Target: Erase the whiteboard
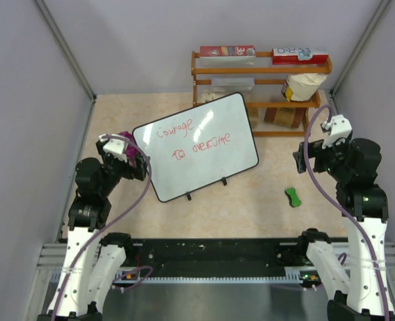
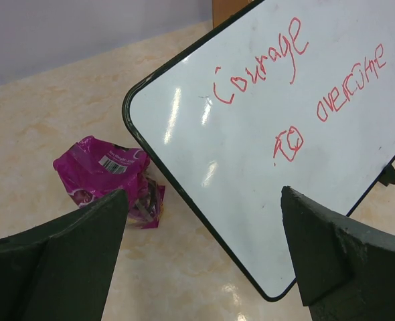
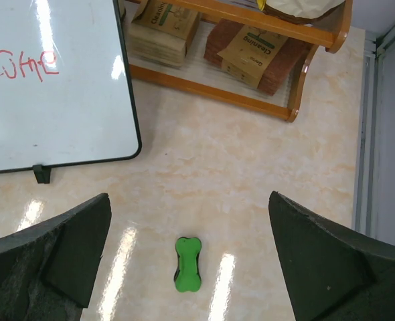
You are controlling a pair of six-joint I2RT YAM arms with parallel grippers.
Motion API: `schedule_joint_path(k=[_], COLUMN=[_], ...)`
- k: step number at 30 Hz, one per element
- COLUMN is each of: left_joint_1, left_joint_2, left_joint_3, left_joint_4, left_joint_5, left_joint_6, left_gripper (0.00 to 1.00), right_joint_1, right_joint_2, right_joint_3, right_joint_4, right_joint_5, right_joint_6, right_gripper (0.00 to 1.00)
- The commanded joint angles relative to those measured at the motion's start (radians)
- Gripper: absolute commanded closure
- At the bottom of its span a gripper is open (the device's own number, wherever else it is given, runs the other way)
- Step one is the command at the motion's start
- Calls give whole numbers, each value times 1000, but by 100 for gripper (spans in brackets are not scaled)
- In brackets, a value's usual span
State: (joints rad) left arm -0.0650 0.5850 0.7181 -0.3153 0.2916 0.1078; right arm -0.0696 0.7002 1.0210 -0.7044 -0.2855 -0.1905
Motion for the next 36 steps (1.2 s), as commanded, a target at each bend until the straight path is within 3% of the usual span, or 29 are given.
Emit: schedule_joint_path(k=[1, 11, 27, 36], left_joint_1=[7, 7, 7, 7], left_joint_2=[3, 3, 24, 55], left_joint_3=[-3, -8, -5, -6], left_joint_4=[59, 56, 65, 96], left_joint_5=[14, 12, 18, -77], left_joint_6=[12, 21, 15, 30], left_gripper=[1, 1, 1, 1], right_joint_1=[7, 7, 7, 7], right_joint_2=[-11, -2, 50, 45], right_joint_3=[11, 7, 27, 10], right_joint_4=[11, 0, -164, -178], right_joint_5=[-9, 3, 120, 126], right_joint_6=[-7, -9, -110, -122], right_gripper=[1, 1, 1, 1])
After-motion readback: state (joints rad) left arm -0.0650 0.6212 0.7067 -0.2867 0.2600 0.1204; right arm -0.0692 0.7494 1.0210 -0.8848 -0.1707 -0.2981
